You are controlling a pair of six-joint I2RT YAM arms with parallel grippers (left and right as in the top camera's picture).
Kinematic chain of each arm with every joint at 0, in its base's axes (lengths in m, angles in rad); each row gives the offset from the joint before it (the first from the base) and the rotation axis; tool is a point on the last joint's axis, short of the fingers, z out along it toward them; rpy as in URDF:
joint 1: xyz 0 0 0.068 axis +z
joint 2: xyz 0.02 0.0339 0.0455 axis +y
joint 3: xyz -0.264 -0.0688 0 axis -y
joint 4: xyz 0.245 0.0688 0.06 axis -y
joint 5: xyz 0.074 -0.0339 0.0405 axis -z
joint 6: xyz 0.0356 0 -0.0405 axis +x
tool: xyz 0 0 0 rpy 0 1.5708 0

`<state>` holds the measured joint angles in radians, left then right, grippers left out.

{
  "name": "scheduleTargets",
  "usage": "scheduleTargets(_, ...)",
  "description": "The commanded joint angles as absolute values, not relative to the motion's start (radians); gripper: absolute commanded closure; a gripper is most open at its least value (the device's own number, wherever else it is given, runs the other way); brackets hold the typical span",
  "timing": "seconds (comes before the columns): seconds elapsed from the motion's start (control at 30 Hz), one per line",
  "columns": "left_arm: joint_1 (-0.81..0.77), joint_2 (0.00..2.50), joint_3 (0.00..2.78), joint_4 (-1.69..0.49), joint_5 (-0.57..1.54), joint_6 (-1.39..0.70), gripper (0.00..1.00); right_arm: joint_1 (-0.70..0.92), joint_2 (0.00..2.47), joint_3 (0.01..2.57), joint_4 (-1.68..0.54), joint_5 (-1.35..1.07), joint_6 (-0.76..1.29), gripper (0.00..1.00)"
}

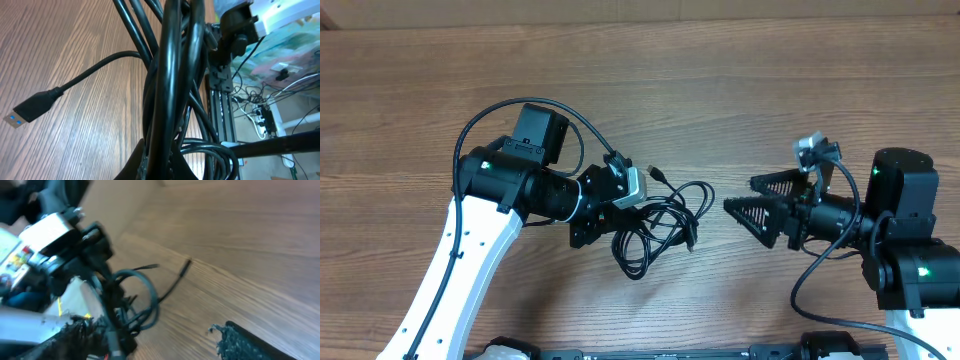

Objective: Untangle cables
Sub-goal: 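Move the right gripper toward the hanging cables below the left gripper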

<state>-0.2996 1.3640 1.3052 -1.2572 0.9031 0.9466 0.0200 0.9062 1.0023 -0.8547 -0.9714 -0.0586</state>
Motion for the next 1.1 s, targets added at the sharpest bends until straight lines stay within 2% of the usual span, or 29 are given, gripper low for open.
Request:
scheduleTargets(0.0, -0.302, 1.346, 1.326, -1.248, 1.015, 0.974, 0.96, 0.017, 0.904, 1.029, -0.850, -1.158, -0.194, 0.28)
scheduleTargets(0.1, -0.302, 1.346, 1.326, -1.243, 1.065, 0.981, 0.96, 0.017, 0.904, 1.029, -0.849, -1.158, -0.192, 0.38)
scheduleTargets(0.17, -0.302, 1.346, 1.326, -1.241, 1.103, 1.000, 0.96, 0.017, 0.904, 1.029, -0.850, -1.158, -0.192, 0.40)
scheduleTargets(0.8, -0.343, 1.348, 1.325, -1.199, 1.119, 0.991, 0.96, 0.018, 0.904, 1.029, -0.839, -1.184, -0.192, 0.41)
scheduleTargets(1.0, -0.392, 1.355, 1.325, -1.172, 1.119, 0.987, 0.96, 0.018, 0.904, 1.029, -0.840, -1.184, -0.192, 0.54)
scheduleTargets(1.07, -0.399, 1.356, 1.325, -1.170, 1.119, 0.987, 0.96, 0.018, 0.904, 1.029, -0.840, -1.184, -0.192, 0.68)
